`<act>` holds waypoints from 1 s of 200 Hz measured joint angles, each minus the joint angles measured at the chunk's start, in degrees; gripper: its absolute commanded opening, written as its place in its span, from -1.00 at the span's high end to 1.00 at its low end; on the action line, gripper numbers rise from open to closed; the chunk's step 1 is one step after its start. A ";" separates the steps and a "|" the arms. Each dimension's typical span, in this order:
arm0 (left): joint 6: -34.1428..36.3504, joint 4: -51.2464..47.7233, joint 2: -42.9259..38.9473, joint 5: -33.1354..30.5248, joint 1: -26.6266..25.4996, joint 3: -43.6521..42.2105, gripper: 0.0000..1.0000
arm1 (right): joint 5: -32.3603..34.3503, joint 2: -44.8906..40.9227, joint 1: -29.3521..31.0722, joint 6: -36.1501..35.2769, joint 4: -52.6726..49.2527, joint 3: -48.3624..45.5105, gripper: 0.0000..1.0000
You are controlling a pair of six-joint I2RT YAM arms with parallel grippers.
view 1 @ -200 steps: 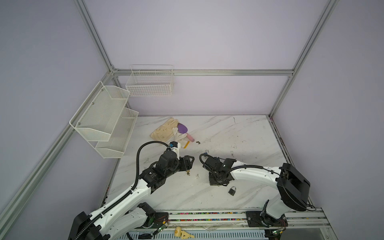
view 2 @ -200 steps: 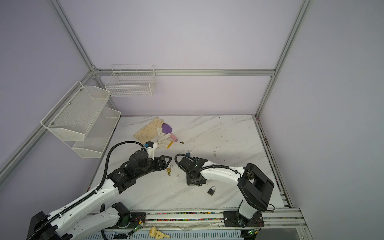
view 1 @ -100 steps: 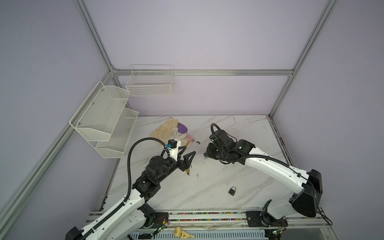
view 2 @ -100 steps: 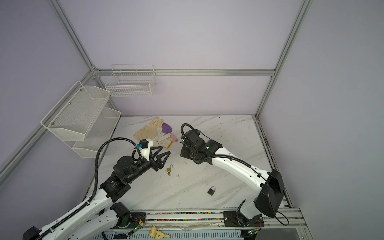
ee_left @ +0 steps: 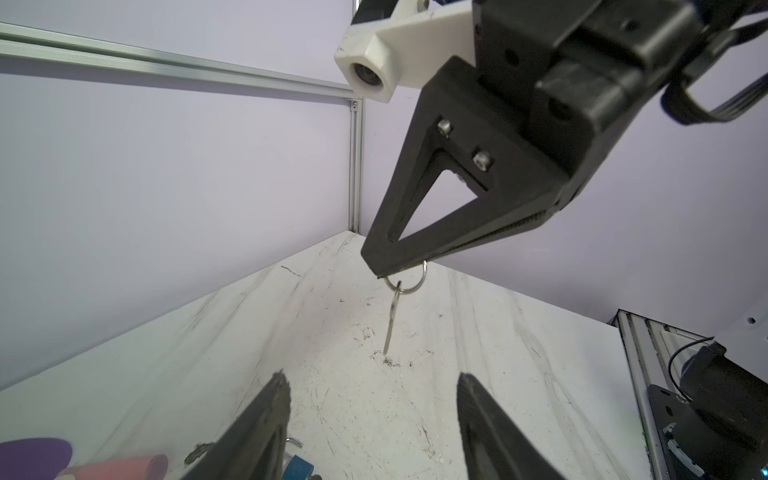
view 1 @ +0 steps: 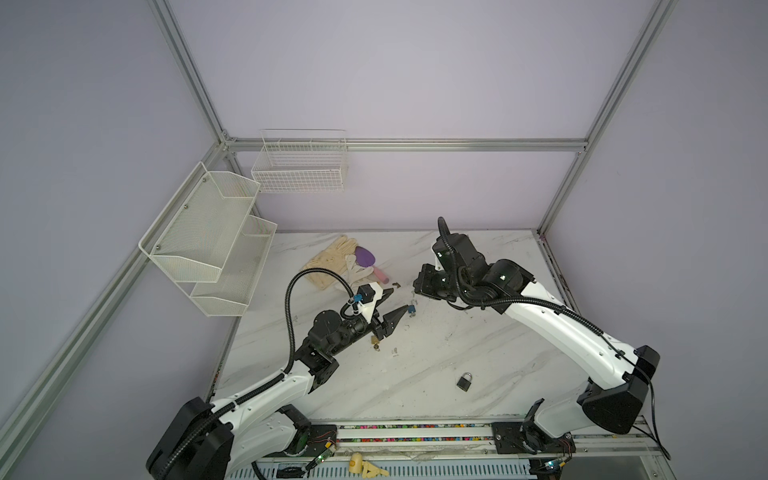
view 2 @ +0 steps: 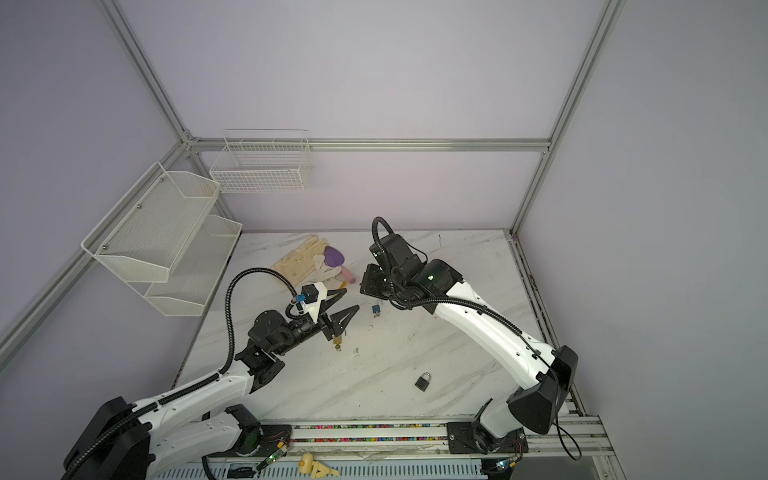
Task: Unlock with the key
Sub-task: 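Lift the key with the right gripper toward the left gripper while the left gripper rises, then close the left gripper on the key blade hanging from the right gripper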
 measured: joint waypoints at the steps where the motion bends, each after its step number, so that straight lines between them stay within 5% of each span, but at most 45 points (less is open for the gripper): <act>1: 0.07 0.31 0.35 0.17 0.00 0.00 -0.20 | -0.02 0.00 0.00 -0.02 -0.11 0.04 1.00; 87: -1.79 13.33 13.44 7.58 -0.02 2.05 0.30 | -1.55 -0.02 -0.02 -1.64 -1.46 0.42 1.00; 200: -4.76 18.80 15.89 11.15 -0.02 3.87 0.76 | -2.19 -0.20 -0.02 -2.56 -1.40 0.26 1.00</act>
